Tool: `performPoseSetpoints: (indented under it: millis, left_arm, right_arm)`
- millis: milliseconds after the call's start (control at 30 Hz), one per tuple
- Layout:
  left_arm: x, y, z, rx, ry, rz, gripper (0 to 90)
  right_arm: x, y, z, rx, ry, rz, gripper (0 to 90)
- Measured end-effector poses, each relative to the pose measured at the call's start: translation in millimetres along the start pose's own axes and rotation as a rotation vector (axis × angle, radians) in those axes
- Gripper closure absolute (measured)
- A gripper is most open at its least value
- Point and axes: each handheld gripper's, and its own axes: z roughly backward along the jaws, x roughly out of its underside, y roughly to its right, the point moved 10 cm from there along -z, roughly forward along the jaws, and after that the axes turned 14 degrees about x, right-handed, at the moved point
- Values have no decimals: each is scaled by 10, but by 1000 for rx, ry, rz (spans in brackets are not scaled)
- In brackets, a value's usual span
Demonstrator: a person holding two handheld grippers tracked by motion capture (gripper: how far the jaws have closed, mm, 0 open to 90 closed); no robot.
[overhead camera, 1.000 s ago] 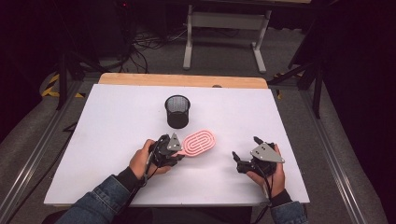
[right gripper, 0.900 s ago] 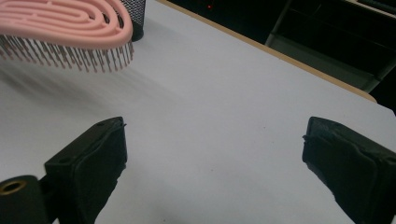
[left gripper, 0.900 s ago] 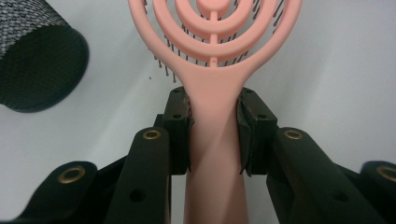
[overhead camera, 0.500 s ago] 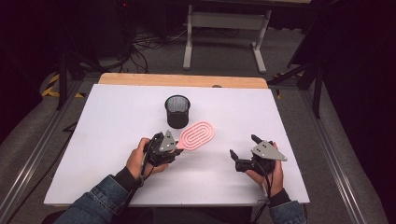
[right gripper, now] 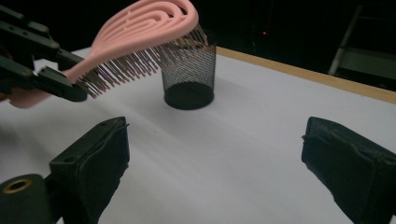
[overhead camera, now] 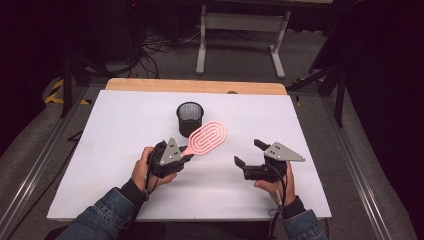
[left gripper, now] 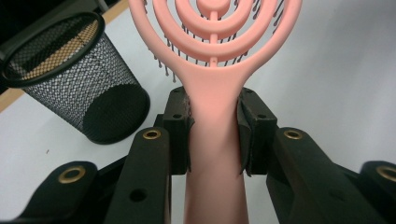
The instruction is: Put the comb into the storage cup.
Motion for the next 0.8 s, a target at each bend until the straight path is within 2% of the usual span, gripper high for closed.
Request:
performPoseSetpoints:
  millis: [133, 167, 267, 400, 667, 800]
  left_arm:
    - [-23, -5, 26, -21, 42, -10, 696]
    - [-24, -8, 28, -28, 47, -10, 696]
    - [-36, -1, 34, -42, 73, -15, 696]
    - [-62, 11, 59, -61, 102, -28, 696]
    - [-78, 101, 14, -65, 139, -47, 696]
    - [-93, 155, -7, -71, 150, -63, 696]
  right_arm:
    - [-130, -118, -49, -54, -9, -82, 84]
    - [-176, -177, -57, -85, -9, -102, 82]
    - [-263, -271, -98, -104, 1, -111, 70]
    - [-309, -378, -165, -147, -12, -150, 70]
    - [-384, -544, -252, -205, -7, -171, 69]
    - [-408, -627, -282, -219, -7, -164, 69]
